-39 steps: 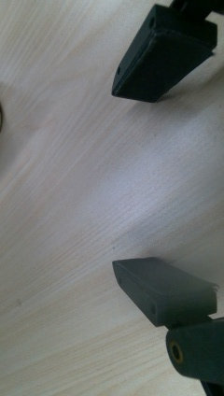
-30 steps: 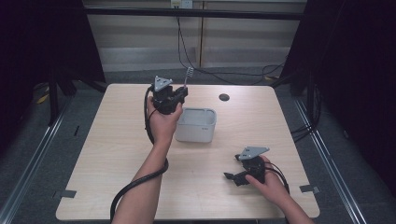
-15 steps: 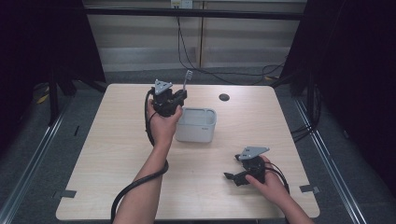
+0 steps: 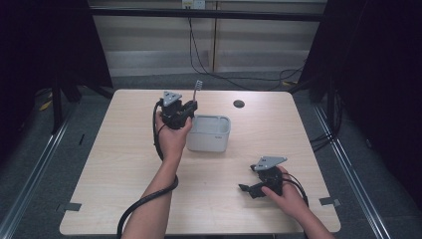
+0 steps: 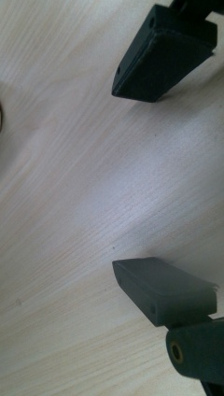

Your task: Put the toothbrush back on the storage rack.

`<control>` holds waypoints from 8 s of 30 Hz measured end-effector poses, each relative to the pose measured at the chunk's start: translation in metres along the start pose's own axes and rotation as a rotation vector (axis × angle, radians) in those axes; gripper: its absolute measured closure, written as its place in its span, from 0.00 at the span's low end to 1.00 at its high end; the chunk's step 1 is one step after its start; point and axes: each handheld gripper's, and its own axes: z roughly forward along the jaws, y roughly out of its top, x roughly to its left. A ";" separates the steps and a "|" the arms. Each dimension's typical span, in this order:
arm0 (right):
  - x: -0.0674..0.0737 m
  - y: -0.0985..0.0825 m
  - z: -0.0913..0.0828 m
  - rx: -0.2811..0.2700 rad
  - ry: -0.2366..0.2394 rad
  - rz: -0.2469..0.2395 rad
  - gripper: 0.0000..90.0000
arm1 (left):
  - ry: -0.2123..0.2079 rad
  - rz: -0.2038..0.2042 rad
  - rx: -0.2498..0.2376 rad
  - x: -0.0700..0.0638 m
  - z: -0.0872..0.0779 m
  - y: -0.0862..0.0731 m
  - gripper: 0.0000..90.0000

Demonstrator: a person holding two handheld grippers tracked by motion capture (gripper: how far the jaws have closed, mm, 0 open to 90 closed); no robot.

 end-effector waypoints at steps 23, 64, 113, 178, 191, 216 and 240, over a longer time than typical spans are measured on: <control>0.000 0.000 0.000 0.000 0.002 0.000 0.15 | 0.012 -0.012 0.023 0.005 -0.010 -0.017 0.88; 0.000 0.000 0.000 0.000 0.002 0.000 0.15 | 0.012 0.008 0.090 0.005 -0.013 -0.038 0.88; 0.000 0.000 0.000 0.000 0.002 -0.001 0.15 | 0.029 0.057 0.053 0.008 -0.022 -0.038 0.58; 0.000 0.000 0.000 0.000 0.002 -0.001 0.15 | -0.120 0.100 0.161 0.049 -0.064 -0.067 0.24; 0.000 0.000 0.000 0.000 0.002 -0.001 0.15 | -0.126 0.105 0.193 0.063 -0.074 -0.083 0.24; 0.000 0.000 0.000 0.000 0.002 -0.001 0.15 | -0.141 0.127 0.289 0.084 -0.088 -0.107 0.24; 0.000 0.000 0.000 0.000 0.002 0.000 0.15 | -0.121 0.142 0.372 0.096 -0.095 -0.119 0.24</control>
